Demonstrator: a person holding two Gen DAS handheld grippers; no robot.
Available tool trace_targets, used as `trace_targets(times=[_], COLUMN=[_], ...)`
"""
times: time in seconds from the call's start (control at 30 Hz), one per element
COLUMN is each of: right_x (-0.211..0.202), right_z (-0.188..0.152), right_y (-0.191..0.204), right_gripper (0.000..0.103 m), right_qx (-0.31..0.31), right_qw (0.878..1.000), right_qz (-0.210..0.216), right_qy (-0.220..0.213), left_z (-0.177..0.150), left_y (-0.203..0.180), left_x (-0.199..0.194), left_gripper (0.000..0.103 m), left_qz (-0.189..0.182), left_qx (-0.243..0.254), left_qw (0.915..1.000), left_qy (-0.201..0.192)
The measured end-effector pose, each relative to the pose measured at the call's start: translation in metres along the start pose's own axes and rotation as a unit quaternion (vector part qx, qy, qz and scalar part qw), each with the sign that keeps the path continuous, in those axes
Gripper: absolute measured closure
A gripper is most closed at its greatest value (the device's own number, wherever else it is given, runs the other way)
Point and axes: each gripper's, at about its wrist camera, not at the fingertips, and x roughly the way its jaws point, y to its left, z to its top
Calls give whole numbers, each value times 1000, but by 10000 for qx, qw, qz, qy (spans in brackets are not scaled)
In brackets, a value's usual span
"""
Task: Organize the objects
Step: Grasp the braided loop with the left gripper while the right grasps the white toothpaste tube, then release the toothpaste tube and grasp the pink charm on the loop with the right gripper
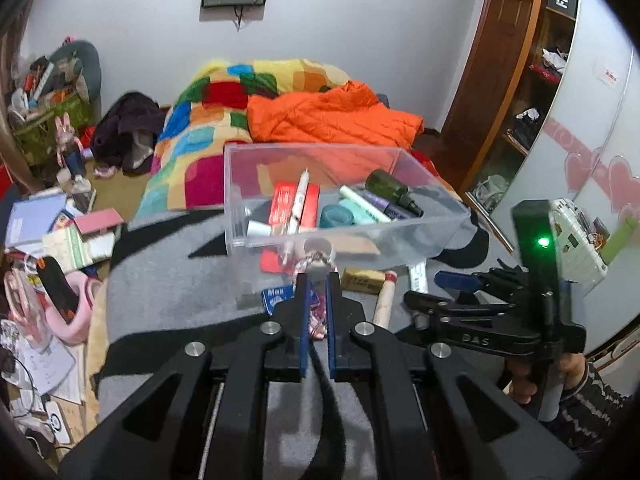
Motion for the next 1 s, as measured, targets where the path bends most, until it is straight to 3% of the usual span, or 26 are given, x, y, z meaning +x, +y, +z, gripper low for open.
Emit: trace_targets(times=[0.1, 0.17, 0.27, 0.4, 0.47, 0.57, 0.7, 1.0], right_x=[-2, -4, -5, -7, -10, -14, -23, -40], right_z=[-4, -4, -4, -5, -7, -10, -12, -4], right_y=[-2, -5, -10, -13, -13, -9, -3, 35], right_gripper=[59, 64, 73, 85, 85, 84, 63, 62], right_qx=[-119, -87, -28, -28, -43, -222, -285, -704], right_qw=[9999, 10000, 10000, 10000, 10000, 9997, 9995, 9946], right_qz=[-51, -42, -35, -81, -67, -86, 119, 649], right_qy=[10, 23, 24, 3, 5, 38, -22, -397], left_z=[0, 0, -1, 2, 3, 4, 8, 31], left_y=[5, 7, 11, 16, 18, 19, 19, 2], left_x=[18, 33, 58, 87, 90, 78, 52, -2], left_gripper=[90, 76, 70, 72, 97, 97, 97, 97], left_qz=[-50, 17, 69, 160, 42, 7, -69, -356], left_qx=[-85, -87, -88, -179, -280, -379, -451, -290], left_qw=[9997, 9993, 9979, 9957, 9955, 9969, 9981, 9989], left_qy=[229, 356, 631, 898, 907, 687, 411, -132])
